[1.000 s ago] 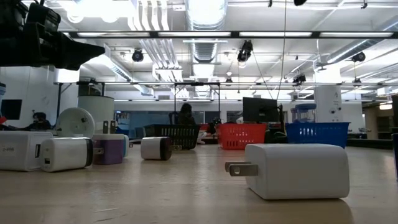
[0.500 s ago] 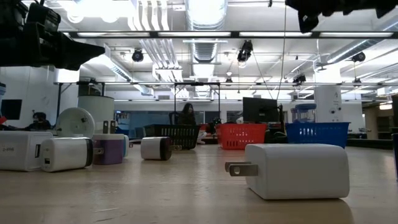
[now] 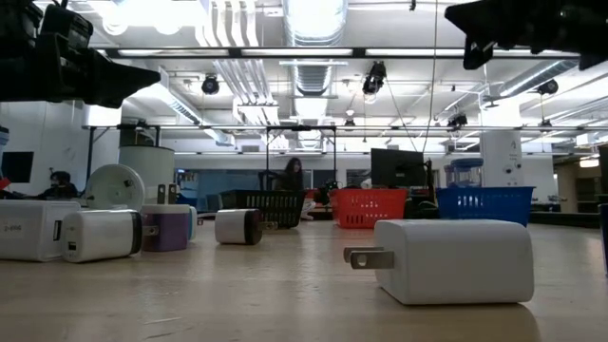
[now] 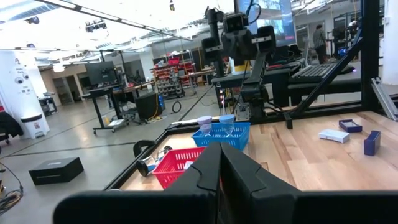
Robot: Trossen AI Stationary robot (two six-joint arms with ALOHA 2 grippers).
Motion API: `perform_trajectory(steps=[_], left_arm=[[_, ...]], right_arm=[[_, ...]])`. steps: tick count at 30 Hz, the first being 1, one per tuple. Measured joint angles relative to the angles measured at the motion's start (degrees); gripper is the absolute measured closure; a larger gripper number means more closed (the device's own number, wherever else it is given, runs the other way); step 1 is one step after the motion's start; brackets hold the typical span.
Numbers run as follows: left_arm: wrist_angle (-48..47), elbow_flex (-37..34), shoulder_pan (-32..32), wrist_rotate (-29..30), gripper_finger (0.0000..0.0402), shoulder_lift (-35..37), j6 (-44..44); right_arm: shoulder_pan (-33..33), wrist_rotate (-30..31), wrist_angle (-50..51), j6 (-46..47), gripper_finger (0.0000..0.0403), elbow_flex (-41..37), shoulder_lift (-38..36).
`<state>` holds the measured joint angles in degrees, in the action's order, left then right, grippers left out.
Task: Pick & Place Office items
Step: Put the top white black charger adapter into the black bin
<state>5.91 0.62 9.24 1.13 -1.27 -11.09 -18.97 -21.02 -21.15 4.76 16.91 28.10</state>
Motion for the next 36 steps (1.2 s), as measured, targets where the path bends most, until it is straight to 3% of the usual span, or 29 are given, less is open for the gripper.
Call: perform_trajectory(steps=[3, 9, 20, 26, 31, 36], left_arm=[[0.0, 0.0, 0.0, 0.0, 0.0388, 0.0, 0.2], [-0.6, 0.0, 0.0, 0.0, 0.0388, 0.0, 0.3], [-1.0, 0.0, 0.0, 0.0, 0.0388, 0.0, 1.7], [-1.0, 0.0, 0.0, 0.0, 0.0388, 0.0, 2.0], [-1.0, 0.0, 0.0, 0.0, 0.0388, 0.0, 2.0], [-1.0, 0.0, 0.0, 0.0, 0.0388, 0.0, 1.9]], right_arm=[[0.0, 0.0, -5.7, 0.5, 0.0394, -3.4, 0.3], [0.0, 0.2, -5.7, 0.0, 0.0394, -6.9, -0.8], [0.0, 7.9, 2.6, 0.4, 0.0394, -8.6, -8.2], [0.0, 8.1, 3.8, -2.2, 0.0394, -10.7, -11.4], [-0.1, 8.0, 6.0, -3.5, 0.0394, -10.7, -11.9], [-0.1, 13.1, 7.6, -4.0, 0.0394, -11.9, -11.9]])
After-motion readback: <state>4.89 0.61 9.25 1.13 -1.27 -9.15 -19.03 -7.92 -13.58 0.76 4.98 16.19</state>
